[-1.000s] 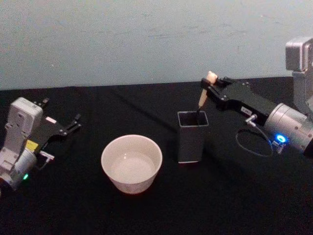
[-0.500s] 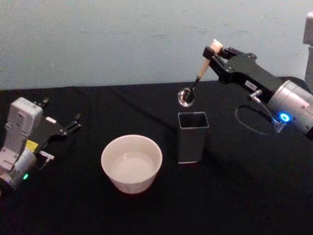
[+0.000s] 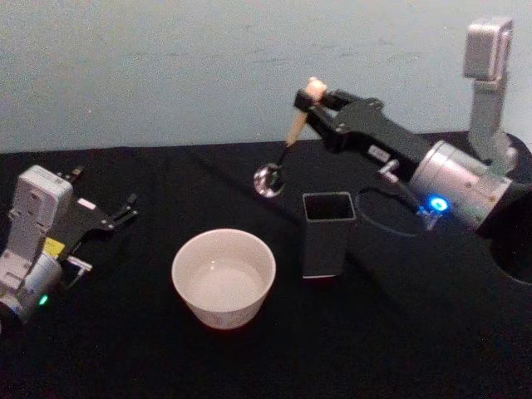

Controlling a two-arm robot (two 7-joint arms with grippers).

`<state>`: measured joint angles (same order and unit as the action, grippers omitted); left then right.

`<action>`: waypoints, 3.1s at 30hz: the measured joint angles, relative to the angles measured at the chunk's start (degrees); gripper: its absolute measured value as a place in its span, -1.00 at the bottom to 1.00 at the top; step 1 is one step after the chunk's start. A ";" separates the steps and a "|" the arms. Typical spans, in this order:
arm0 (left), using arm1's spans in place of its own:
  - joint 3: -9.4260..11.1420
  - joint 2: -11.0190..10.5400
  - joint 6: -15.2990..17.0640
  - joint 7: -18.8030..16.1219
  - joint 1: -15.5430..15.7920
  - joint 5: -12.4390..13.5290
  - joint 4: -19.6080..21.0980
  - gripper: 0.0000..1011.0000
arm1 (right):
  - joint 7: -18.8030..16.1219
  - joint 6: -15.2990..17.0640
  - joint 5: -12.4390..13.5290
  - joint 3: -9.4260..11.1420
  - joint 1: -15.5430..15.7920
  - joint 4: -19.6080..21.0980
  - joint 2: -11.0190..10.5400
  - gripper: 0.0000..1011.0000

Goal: Pick up the stirring spoon with one hand, stir inside the cup, then place it back in its original position.

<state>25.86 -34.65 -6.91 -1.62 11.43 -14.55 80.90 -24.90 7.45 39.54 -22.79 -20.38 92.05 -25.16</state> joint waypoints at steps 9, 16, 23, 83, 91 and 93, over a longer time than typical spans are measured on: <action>0.00 0.00 0.00 0.00 0.00 0.00 0.00 0.98 | -1.71 -0.01 -0.23 -3.98 -0.45 -0.68 0.14 -0.58; 0.00 0.00 0.00 0.00 0.00 0.00 0.00 0.98 | -3.06 -0.28 -1.19 -6.21 -0.01 -1.06 -0.70 -0.58; 0.00 0.00 0.00 0.00 0.00 0.00 0.00 0.98 | -4.84 -1.12 -3.35 -8.54 0.50 -1.97 -1.79 -0.58; 0.00 0.00 0.00 0.00 0.00 0.00 0.00 0.98 | -1.81 -0.15 -16.71 -11.28 -3.23 -12.16 7.60 -0.58; 0.00 0.00 0.00 0.00 0.00 0.00 0.00 0.98 | -2.87 0.00 -16.77 -9.63 -0.90 -8.55 4.62 -0.58; 0.00 0.00 0.00 0.00 0.00 0.00 0.00 0.98 | -3.23 0.01 -16.64 -9.44 -0.47 -7.85 4.08 -0.58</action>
<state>25.86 -34.65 -6.91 -1.62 11.43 -14.55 80.90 -28.13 7.47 22.90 -32.23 -20.85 84.20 -21.08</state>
